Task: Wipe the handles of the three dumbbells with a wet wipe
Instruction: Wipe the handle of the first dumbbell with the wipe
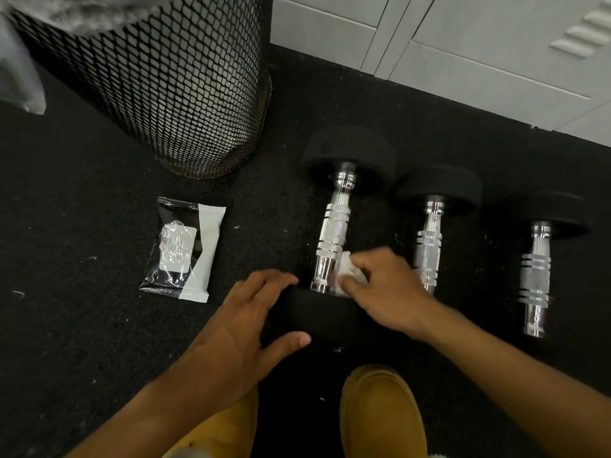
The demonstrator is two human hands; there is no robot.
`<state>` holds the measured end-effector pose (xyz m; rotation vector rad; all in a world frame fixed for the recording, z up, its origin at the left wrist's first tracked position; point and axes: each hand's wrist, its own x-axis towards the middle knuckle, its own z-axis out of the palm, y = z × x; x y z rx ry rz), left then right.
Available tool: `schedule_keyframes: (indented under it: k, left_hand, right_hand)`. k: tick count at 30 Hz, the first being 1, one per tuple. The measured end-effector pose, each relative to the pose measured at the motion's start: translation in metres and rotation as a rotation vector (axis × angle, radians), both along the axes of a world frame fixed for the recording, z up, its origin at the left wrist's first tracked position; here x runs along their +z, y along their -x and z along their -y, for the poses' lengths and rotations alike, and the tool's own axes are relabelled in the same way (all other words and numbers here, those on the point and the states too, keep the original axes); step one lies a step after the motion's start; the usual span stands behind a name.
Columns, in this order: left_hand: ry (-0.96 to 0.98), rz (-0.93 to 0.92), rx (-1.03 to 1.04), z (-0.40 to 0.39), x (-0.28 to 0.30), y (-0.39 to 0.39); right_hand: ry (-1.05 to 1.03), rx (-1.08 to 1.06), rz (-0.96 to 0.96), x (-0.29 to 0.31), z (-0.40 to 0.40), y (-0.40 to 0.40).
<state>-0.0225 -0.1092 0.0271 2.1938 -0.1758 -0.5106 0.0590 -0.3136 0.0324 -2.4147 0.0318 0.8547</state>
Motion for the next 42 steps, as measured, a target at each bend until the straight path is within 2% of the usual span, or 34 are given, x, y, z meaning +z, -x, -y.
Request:
schedule_keyframes:
  k: [3, 7, 10, 15, 19, 23, 25, 28, 32, 35, 37, 38, 40, 41, 42]
  left_hand:
    - [0.006, 0.006, 0.004, 0.0, 0.0, 0.0]
    - [0.004, -0.001, -0.001, 0.0, -0.001, 0.001]
    - [0.003, 0.004, -0.004, 0.0, -0.001, 0.0]
    - [-0.006, 0.0, -0.012, -0.001, -0.001, 0.0]
    - [0.001, 0.008, -0.014, -0.001, -0.002, 0.0]
    - [0.002, 0.017, -0.018, -0.002, -0.003, 0.0]
    - [-0.002, 0.019, -0.02, -0.002, -0.003, 0.0]
    - [0.004, 0.013, -0.015, -0.002, -0.003, 0.0]
    - [0.008, 0.014, -0.006, -0.002, -0.003, 0.0]
    - [0.014, 0.013, -0.005, -0.002, -0.002, 0.0]
    - [0.019, 0.012, -0.002, -0.002, -0.002, 0.0]
    - [0.02, 0.01, -0.001, -0.002, -0.001, 0.0]
    - [0.025, 0.007, 0.003, -0.003, -0.001, 0.0]
    - [0.028, 0.007, 0.007, -0.003, -0.001, 0.0]
    - [0.028, 0.005, 0.01, -0.003, -0.001, 0.0]
  right_hand:
    - [-0.038, -0.002, -0.089, 0.005, 0.002, 0.001]
    - [-0.092, -0.293, -0.138, -0.008, -0.006, -0.02]
    - [-0.127, -0.447, -0.096, -0.015, -0.008, -0.046]
    - [-0.151, -0.588, 0.023, -0.018, -0.011, -0.085]
    - [-0.115, -0.434, 0.122, -0.007, -0.013, -0.048]
    - [-0.002, -0.055, -0.036, 0.01, -0.007, 0.001]
    - [0.005, -0.017, -0.086, 0.014, -0.005, 0.003]
    - [-0.039, -0.214, -0.179, 0.01, -0.009, -0.01]
    - [-0.347, -0.707, -0.259, 0.01, -0.02, -0.032]
    - [-0.414, -0.826, -0.085, 0.012, -0.023, -0.068]
    - [-0.314, -0.759, 0.062, 0.008, -0.026, -0.077]
    - [-0.226, -0.66, 0.157, 0.006, -0.026, -0.074]
    - [-0.062, -0.264, 0.478, 0.005, -0.026, -0.056]
    - [-0.065, -0.079, 0.617, 0.004, -0.026, -0.049]
    - [-0.092, 0.063, 0.659, 0.003, -0.025, -0.046]
